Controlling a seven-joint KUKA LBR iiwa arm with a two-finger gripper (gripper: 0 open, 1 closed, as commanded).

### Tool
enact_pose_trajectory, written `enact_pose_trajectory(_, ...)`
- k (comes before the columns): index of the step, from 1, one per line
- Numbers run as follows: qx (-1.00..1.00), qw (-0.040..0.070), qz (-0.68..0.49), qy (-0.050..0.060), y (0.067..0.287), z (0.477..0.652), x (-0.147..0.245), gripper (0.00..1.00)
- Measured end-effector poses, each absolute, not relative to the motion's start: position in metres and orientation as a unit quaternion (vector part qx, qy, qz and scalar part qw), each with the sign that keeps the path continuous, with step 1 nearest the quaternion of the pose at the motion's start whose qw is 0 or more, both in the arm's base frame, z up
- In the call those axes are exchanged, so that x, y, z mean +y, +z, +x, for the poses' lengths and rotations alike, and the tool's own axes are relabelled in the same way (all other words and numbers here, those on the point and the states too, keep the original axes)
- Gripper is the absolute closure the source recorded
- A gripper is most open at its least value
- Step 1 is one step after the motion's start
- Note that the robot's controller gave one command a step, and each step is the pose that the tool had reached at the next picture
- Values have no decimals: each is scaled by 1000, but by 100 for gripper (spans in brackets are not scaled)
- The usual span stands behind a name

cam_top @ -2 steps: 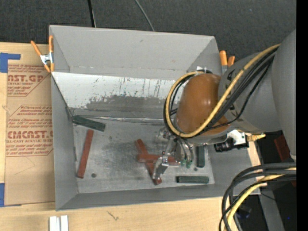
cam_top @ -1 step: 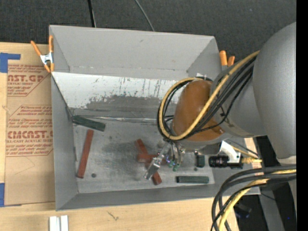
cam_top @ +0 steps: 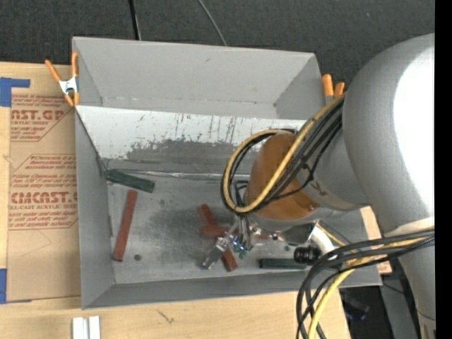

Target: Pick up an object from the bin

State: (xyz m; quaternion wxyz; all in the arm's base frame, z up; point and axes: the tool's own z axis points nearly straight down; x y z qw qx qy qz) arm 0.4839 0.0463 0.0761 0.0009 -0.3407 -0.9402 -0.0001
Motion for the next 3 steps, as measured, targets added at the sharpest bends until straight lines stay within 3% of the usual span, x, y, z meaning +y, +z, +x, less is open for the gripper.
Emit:
enact_pose_trajectory(1, -902, 4, -432, -1, 72, 480, 67, 100)
enact_pose_trajectory(3, -902, 2, -432, 0, 78, 480, 67, 100)
